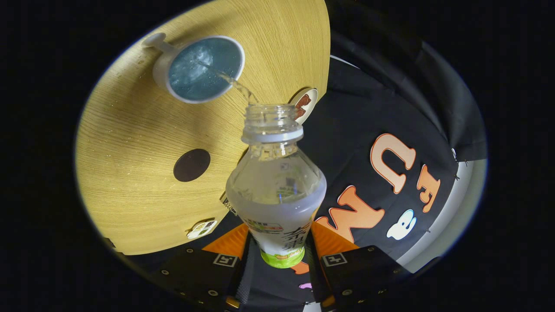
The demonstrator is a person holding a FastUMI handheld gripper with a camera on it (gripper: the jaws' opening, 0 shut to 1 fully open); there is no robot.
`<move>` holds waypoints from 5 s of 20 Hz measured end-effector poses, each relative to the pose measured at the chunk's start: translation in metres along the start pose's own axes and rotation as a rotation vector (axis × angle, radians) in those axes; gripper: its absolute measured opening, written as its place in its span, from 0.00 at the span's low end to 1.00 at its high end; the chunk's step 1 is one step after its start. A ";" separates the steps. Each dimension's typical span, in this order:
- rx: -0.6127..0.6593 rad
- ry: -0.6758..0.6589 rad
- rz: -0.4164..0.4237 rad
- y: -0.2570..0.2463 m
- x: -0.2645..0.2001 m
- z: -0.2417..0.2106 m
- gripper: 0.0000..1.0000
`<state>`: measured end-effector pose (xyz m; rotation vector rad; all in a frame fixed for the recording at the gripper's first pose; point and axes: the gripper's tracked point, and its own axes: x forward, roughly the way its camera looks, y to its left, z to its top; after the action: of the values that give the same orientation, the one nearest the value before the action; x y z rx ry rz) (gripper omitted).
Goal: Take the bottle from table, then pour the juice into the cup, finally place the bottle on the coaster
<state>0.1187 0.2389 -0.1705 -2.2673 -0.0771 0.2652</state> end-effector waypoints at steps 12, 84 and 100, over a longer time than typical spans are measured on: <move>-0.001 0.012 0.020 0.008 0.004 -0.003 0.56; 2.172 -0.061 0.412 0.134 0.082 -0.022 0.98; 2.220 0.123 -0.010 0.030 -0.098 -0.243 0.97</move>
<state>0.0746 0.0247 -0.0235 -0.0658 0.1959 0.0560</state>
